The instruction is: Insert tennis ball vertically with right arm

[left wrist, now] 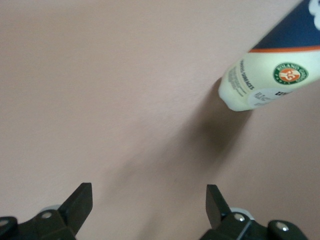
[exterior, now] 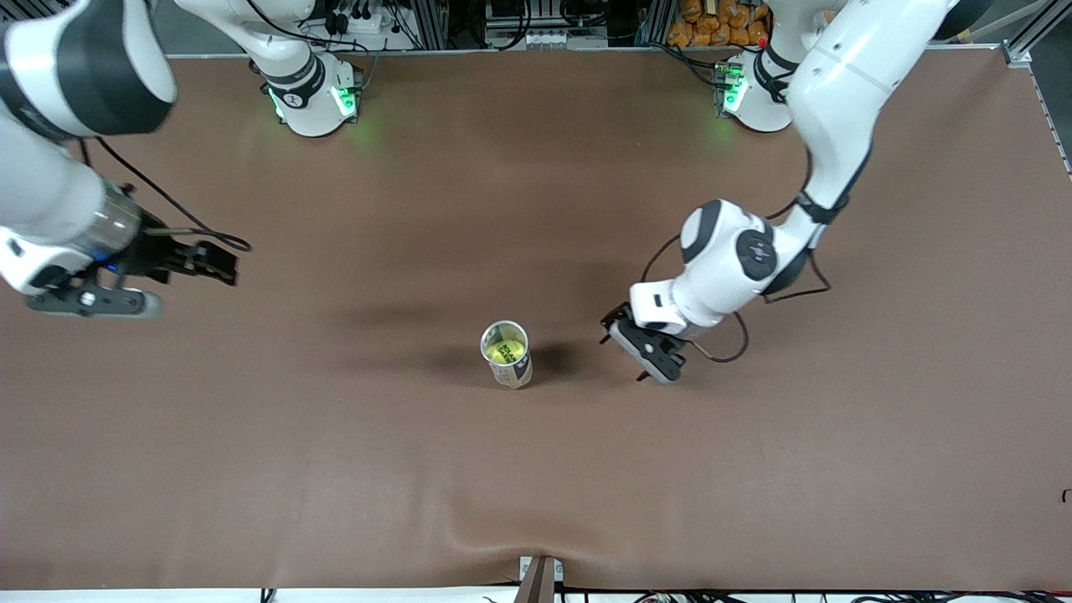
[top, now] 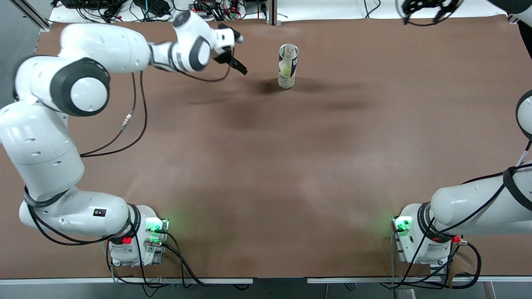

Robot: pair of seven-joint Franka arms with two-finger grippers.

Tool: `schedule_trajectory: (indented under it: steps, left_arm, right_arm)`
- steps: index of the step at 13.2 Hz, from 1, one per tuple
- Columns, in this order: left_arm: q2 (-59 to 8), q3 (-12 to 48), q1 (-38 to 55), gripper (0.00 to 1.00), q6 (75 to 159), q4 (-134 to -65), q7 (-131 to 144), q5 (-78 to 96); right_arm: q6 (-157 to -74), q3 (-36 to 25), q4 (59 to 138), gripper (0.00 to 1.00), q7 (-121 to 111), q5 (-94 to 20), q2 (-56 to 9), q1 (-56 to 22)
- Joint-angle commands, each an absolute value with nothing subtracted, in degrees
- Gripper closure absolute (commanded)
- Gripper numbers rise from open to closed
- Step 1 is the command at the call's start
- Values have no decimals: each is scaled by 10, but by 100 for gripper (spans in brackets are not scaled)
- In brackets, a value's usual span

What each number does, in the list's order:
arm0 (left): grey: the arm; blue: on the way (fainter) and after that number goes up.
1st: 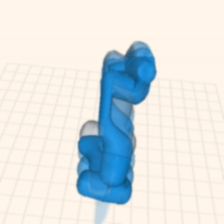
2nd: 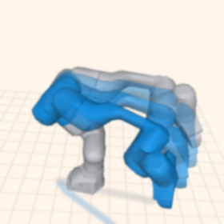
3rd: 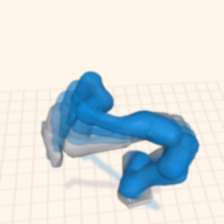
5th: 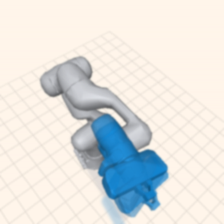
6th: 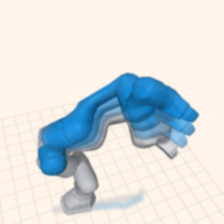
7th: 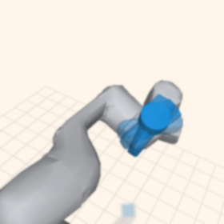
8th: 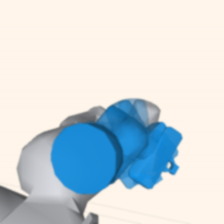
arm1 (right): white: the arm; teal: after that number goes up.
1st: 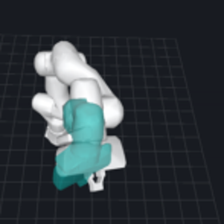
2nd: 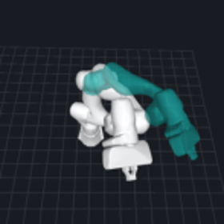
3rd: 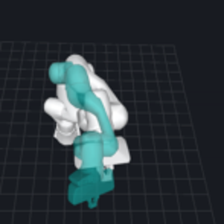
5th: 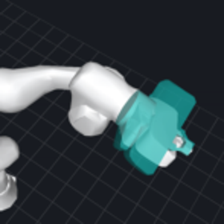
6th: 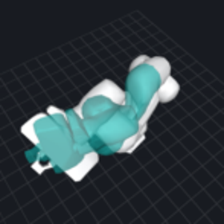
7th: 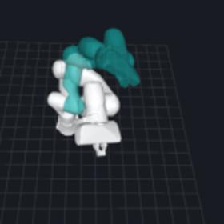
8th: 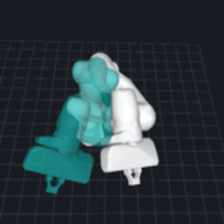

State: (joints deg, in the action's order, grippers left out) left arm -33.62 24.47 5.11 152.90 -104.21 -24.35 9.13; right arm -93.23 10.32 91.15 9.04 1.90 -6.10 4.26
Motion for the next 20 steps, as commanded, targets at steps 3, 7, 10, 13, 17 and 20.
schedule_trajectory:
  steps: [3,7,10,13,17,20]
  left_arm:
    - [-281,243,0,0,1318,-970,-154,96]
    - [-259,243,-12,0,1223,-918,-44,77]
    - [-226,242,-19,0,1153,-882,24,71]
    - [-221,241,-30,0,1078,-825,37,60]
    - [-216,248,-29,0,1000,-797,75,3]
    - [-180,245,-29,0,970,-795,80,-2]
  right_arm:
    - [-870,8,914,0,7,14,-6,-12]
    - [-781,4,830,0,4,14,-5,-11]
    - [-779,6,827,0,5,13,3,-11]
    - [-815,5,833,0,11,-2,4,-11]
    - [-861,-15,867,0,18,-4,2,-8]
    - [-862,-18,882,0,18,-4,7,-10]
